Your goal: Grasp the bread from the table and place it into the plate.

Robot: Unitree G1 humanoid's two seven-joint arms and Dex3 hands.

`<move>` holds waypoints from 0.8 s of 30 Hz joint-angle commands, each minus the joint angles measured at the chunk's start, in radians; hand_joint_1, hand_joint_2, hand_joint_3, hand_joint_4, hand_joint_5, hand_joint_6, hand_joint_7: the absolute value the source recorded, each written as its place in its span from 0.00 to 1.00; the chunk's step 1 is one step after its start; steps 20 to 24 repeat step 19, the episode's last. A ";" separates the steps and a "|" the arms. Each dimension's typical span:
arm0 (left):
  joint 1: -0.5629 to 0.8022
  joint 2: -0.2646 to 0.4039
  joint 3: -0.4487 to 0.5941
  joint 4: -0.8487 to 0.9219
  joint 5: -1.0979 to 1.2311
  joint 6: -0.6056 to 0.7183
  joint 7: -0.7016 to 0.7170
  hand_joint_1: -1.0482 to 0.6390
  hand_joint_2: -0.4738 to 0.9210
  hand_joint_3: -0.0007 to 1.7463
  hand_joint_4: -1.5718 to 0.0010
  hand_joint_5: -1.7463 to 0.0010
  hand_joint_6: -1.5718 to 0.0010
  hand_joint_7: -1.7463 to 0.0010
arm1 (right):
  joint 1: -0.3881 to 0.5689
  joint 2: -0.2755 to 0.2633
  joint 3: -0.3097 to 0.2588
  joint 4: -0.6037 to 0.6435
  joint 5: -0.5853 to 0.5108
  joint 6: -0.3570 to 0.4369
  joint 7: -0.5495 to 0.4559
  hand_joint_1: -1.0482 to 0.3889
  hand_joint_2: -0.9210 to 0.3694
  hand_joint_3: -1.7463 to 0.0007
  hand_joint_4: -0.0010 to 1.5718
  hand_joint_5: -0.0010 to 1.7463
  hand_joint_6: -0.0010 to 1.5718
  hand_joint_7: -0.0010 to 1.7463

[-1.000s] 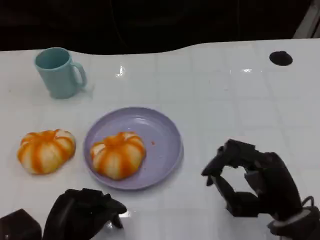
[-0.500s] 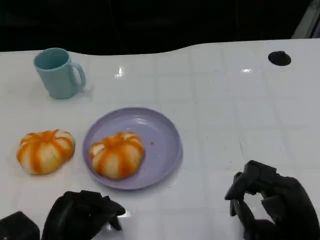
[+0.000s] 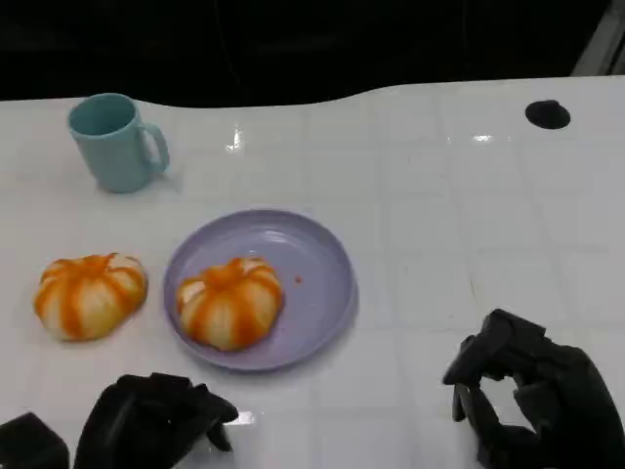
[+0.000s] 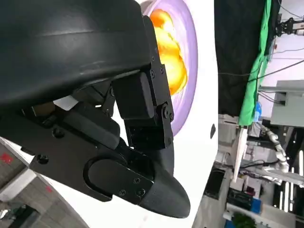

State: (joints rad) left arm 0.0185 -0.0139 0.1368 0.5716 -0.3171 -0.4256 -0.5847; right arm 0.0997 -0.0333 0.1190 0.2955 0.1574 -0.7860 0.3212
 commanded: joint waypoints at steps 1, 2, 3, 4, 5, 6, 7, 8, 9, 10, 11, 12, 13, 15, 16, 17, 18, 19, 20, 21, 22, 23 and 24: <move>-0.004 0.020 0.009 0.007 -0.009 0.002 -0.010 0.00 0.93 0.00 0.51 0.06 0.00 0.90 | -0.002 0.007 -0.011 0.027 0.028 -0.016 0.023 0.49 0.33 0.37 0.56 1.00 0.48 0.93; -0.006 0.021 0.009 0.008 -0.010 0.003 -0.009 0.00 0.93 0.00 0.51 0.06 0.00 0.90 | -0.004 0.009 -0.013 0.032 0.027 -0.020 0.024 0.50 0.33 0.37 0.56 1.00 0.48 0.93; -0.008 0.021 0.010 0.012 -0.010 0.002 -0.010 0.00 0.93 0.00 0.51 0.06 0.00 0.90 | -0.006 0.011 -0.015 0.033 0.026 -0.019 0.025 0.51 0.33 0.36 0.56 1.00 0.48 0.93; -0.011 0.022 0.010 0.016 -0.009 0.001 -0.008 0.00 0.93 0.00 0.51 0.06 0.00 0.90 | -0.007 0.012 -0.017 0.035 0.026 -0.016 0.026 0.51 0.33 0.35 0.56 1.00 0.48 0.93; -0.014 0.023 0.011 0.020 -0.009 0.000 -0.008 0.00 0.93 0.00 0.51 0.06 0.00 0.90 | -0.007 0.012 -0.019 0.035 0.024 -0.012 0.026 0.51 0.33 0.35 0.56 1.00 0.48 0.93; -0.017 0.023 0.012 0.024 -0.010 -0.001 -0.009 0.00 0.93 0.00 0.51 0.06 0.00 0.90 | -0.007 0.012 -0.020 0.035 0.022 -0.009 0.027 0.51 0.33 0.35 0.56 1.00 0.48 0.93; -0.019 0.024 0.013 0.028 -0.011 -0.002 -0.011 0.00 0.93 0.00 0.51 0.06 0.00 0.90 | -0.008 0.011 -0.022 0.037 0.019 -0.009 0.027 0.51 0.33 0.35 0.56 1.00 0.48 0.93; -0.021 0.023 0.013 0.032 -0.012 -0.006 -0.013 0.00 0.93 0.00 0.51 0.06 0.00 0.90 | -0.007 0.011 -0.024 0.038 0.015 -0.009 0.026 0.51 0.33 0.35 0.56 1.00 0.48 0.93; -0.023 0.023 0.014 0.035 -0.014 -0.008 -0.015 0.00 0.93 0.00 0.51 0.06 0.00 0.90 | -0.007 0.011 -0.025 0.039 0.013 -0.010 0.027 0.51 0.33 0.35 0.56 1.00 0.48 0.93; -0.025 0.022 0.015 0.039 -0.014 -0.009 -0.015 0.00 0.93 0.00 0.51 0.05 0.00 0.90 | -0.007 0.011 -0.026 0.040 0.012 -0.011 0.027 0.50 0.33 0.35 0.56 1.00 0.48 0.93; -0.026 0.022 0.016 0.041 -0.015 -0.010 -0.016 0.00 0.93 0.00 0.51 0.05 0.00 0.90 | -0.008 0.011 -0.026 0.041 0.012 -0.011 0.028 0.50 0.33 0.35 0.56 1.00 0.48 0.93; -0.028 0.022 0.016 0.045 -0.014 -0.014 -0.017 0.00 0.93 0.00 0.51 0.05 0.00 0.90 | -0.009 0.011 -0.027 0.042 0.014 -0.009 0.030 0.50 0.33 0.35 0.56 1.00 0.48 0.93; -0.030 0.022 0.017 0.048 -0.015 -0.017 -0.018 0.00 0.93 0.00 0.51 0.06 0.00 0.90 | -0.010 0.011 -0.027 0.043 0.016 -0.006 0.032 0.50 0.33 0.35 0.56 1.00 0.48 0.93; -0.032 0.022 0.017 0.052 -0.015 -0.023 -0.019 0.00 0.93 0.00 0.51 0.06 0.00 0.90 | -0.015 0.011 -0.030 0.053 0.015 -0.008 0.035 0.50 0.34 0.35 0.56 1.00 0.48 0.93; -0.032 0.022 0.017 0.053 -0.012 -0.025 -0.016 0.00 0.93 0.00 0.51 0.06 0.00 0.90 | -0.018 0.011 -0.032 0.059 0.016 -0.010 0.037 0.50 0.34 0.35 0.56 1.00 0.48 0.93; -0.033 0.022 0.017 0.054 -0.010 -0.026 -0.014 0.00 0.93 0.00 0.51 0.06 0.00 0.90 | -0.019 0.011 -0.033 0.063 0.016 -0.011 0.039 0.50 0.34 0.35 0.56 1.00 0.47 0.93; -0.034 0.022 0.018 0.058 -0.010 -0.027 -0.013 0.00 0.93 0.00 0.51 0.05 0.00 0.90 | -0.020 0.010 -0.033 0.068 0.017 -0.011 0.042 0.50 0.34 0.35 0.56 1.00 0.47 0.93; -0.035 0.023 0.018 0.061 -0.009 -0.028 -0.012 0.00 0.93 0.00 0.51 0.05 0.00 0.90 | -0.020 0.011 -0.032 0.071 0.020 -0.012 0.047 0.50 0.34 0.35 0.55 1.00 0.47 0.93; -0.035 0.023 0.018 0.061 -0.009 -0.028 -0.012 0.00 0.93 0.00 0.51 0.05 0.00 0.90 | -0.020 0.011 -0.032 0.071 0.020 -0.012 0.047 0.50 0.34 0.35 0.55 1.00 0.47 0.93; -0.035 0.023 0.018 0.061 -0.009 -0.028 -0.012 0.00 0.93 0.00 0.51 0.05 0.00 0.90 | -0.020 0.011 -0.032 0.071 0.020 -0.012 0.047 0.50 0.34 0.35 0.55 1.00 0.47 0.93; -0.035 0.023 0.018 0.061 -0.009 -0.028 -0.012 0.00 0.93 0.00 0.51 0.05 0.00 0.90 | -0.020 0.011 -0.032 0.071 0.020 -0.012 0.047 0.50 0.34 0.35 0.55 1.00 0.47 0.93; -0.035 0.023 0.018 0.061 -0.009 -0.028 -0.012 0.00 0.93 0.00 0.51 0.05 0.00 0.90 | -0.020 0.011 -0.032 0.071 0.020 -0.012 0.047 0.50 0.34 0.35 0.55 1.00 0.47 0.93; -0.035 0.023 0.018 0.061 -0.009 -0.028 -0.012 0.00 0.93 0.00 0.51 0.05 0.00 0.90 | -0.020 0.011 -0.032 0.071 0.020 -0.012 0.047 0.50 0.34 0.35 0.55 1.00 0.47 0.93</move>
